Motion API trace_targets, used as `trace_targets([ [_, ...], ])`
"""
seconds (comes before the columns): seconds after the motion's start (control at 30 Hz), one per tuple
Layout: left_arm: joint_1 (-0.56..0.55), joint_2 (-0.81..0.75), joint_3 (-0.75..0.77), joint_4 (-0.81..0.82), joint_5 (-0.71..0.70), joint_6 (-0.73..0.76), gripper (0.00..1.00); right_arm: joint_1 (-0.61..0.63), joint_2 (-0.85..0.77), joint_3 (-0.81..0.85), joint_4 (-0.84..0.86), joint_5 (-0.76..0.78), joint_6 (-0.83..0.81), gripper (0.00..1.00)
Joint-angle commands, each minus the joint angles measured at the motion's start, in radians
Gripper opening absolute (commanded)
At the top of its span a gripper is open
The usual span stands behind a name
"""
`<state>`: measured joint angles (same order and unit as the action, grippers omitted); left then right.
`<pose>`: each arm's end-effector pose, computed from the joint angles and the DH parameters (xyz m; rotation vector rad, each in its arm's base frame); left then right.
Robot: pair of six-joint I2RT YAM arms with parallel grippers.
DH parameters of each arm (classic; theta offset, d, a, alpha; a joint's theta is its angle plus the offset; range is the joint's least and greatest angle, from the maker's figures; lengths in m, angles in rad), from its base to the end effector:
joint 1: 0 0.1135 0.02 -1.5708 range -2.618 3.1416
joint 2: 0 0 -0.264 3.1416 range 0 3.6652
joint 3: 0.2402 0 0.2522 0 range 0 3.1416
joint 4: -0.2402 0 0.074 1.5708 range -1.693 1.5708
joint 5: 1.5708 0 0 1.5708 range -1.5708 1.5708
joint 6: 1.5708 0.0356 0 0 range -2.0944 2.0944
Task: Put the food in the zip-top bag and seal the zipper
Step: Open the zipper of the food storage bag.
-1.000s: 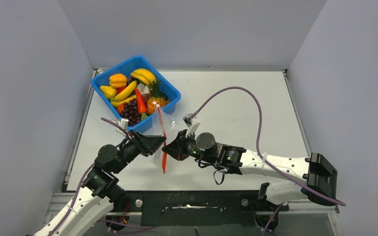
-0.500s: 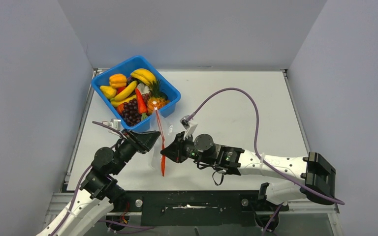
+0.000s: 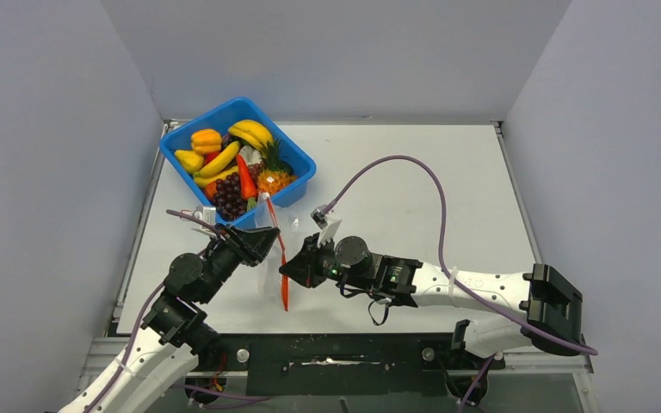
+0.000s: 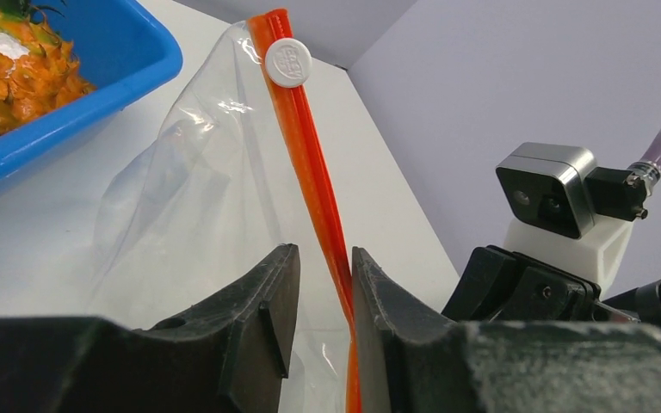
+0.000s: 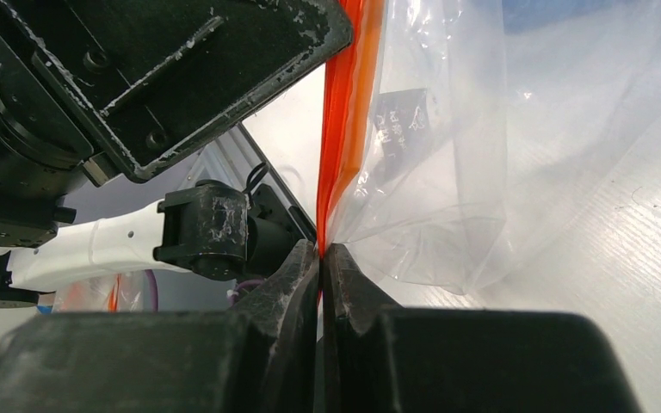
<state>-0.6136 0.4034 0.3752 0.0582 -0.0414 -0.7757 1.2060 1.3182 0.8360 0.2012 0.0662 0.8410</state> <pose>0.1098 -0.0755 0.2735 -0.1677 1.6326 -1.0562 0.1107 0.2832 0.2783 -0.3271 2.0586 1.3025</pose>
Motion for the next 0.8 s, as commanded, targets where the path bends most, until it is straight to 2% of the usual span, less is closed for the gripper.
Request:
trace_targets([
  [0.0,-0.001,0.004,0.057,0.011,-0.018,0.045,0.25,0.009,-0.016,0.043,0.032,0.013,-0.016,0.00],
  [0.07,-0.001,0.001,0.055,0.016,-0.018,0.051,0.18,0.009,-0.018,0.043,0.032,0.014,-0.017,0.00],
  [0.1,-0.002,-0.002,0.053,0.020,-0.016,0.051,0.12,0.009,-0.016,0.043,0.032,0.014,-0.019,0.00],
  [0.13,-0.001,-0.006,0.050,0.028,-0.014,0.055,0.03,0.008,-0.016,0.043,0.031,0.014,-0.019,0.00],
  [0.17,-0.001,-0.011,0.047,0.039,0.000,0.060,0.00,0.008,-0.016,0.043,0.028,0.016,-0.019,0.00],
  [0.27,-0.001,-0.033,0.036,0.070,0.028,0.067,0.00,0.009,-0.022,0.046,0.015,0.025,-0.019,0.05],
  [0.37,-0.002,-0.062,0.019,0.095,0.042,0.045,0.00,0.008,-0.043,0.047,-0.006,0.049,-0.015,0.20],
  [0.43,-0.001,-0.083,0.008,0.105,0.045,0.019,0.00,0.009,-0.063,0.049,-0.020,0.075,-0.013,0.27],
  [0.67,-0.001,-0.105,-0.013,0.118,0.079,-0.023,0.00,0.006,-0.106,0.086,-0.054,0.124,-0.045,0.26],
  [0.77,-0.002,-0.104,-0.017,0.121,0.091,-0.027,0.00,0.006,-0.090,0.119,-0.070,0.120,-0.063,0.29],
])
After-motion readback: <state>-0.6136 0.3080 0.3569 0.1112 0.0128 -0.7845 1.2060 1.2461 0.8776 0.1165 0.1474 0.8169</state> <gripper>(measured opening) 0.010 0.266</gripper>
